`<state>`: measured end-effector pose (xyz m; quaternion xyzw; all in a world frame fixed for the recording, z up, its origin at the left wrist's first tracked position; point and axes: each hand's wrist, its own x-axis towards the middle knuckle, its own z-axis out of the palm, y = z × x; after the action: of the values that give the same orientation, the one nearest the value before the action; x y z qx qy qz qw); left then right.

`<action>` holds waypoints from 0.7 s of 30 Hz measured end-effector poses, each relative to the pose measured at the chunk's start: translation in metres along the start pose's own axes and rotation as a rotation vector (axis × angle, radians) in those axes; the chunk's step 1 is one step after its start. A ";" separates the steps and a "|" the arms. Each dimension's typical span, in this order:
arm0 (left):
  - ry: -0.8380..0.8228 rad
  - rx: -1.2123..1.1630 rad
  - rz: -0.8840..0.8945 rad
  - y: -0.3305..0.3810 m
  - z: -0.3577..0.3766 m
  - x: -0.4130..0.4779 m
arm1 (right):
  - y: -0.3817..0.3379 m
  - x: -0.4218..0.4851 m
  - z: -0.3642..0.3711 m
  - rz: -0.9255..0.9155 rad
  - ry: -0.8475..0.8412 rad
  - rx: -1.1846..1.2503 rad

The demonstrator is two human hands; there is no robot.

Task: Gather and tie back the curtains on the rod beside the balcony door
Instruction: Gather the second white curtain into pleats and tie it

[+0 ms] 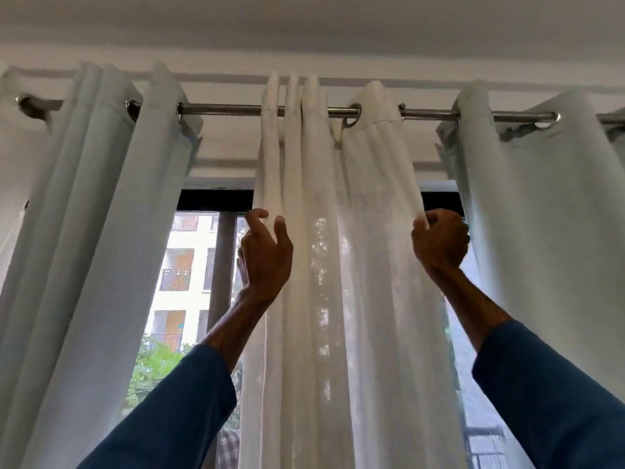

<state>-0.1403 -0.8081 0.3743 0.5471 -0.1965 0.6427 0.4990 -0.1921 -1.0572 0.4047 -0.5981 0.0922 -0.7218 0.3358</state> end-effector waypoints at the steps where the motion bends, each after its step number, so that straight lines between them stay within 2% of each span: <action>1: 0.014 -0.030 -0.016 -0.004 0.000 0.004 | -0.002 -0.003 0.000 -0.047 0.042 -0.025; 4: -0.022 -0.030 -0.052 -0.014 -0.002 0.014 | -0.023 -0.029 0.002 -0.376 0.165 -0.015; 5: -0.056 -0.002 -0.057 -0.017 -0.002 0.015 | -0.037 -0.041 0.005 -0.491 0.152 0.036; 8: -0.124 0.085 -0.048 -0.016 -0.002 0.016 | -0.087 -0.079 0.023 -0.719 -0.041 0.221; 11: -0.179 0.074 0.066 -0.015 -0.001 0.017 | -0.120 -0.104 0.051 -0.650 -0.286 0.265; 14: -0.126 0.069 0.036 -0.028 -0.007 0.025 | -0.109 -0.099 0.079 -0.544 -0.385 0.011; 17: -0.033 0.152 -0.048 -0.049 -0.021 0.035 | -0.077 -0.079 0.086 -0.377 -0.435 -0.039; 21: -0.019 0.228 -0.014 -0.062 -0.026 0.037 | -0.073 -0.071 0.088 -0.338 -0.357 0.133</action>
<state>-0.0967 -0.7452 0.3811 0.6077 -0.1233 0.6520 0.4363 -0.1342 -0.9361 0.4105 -0.6997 -0.1175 -0.6550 0.2598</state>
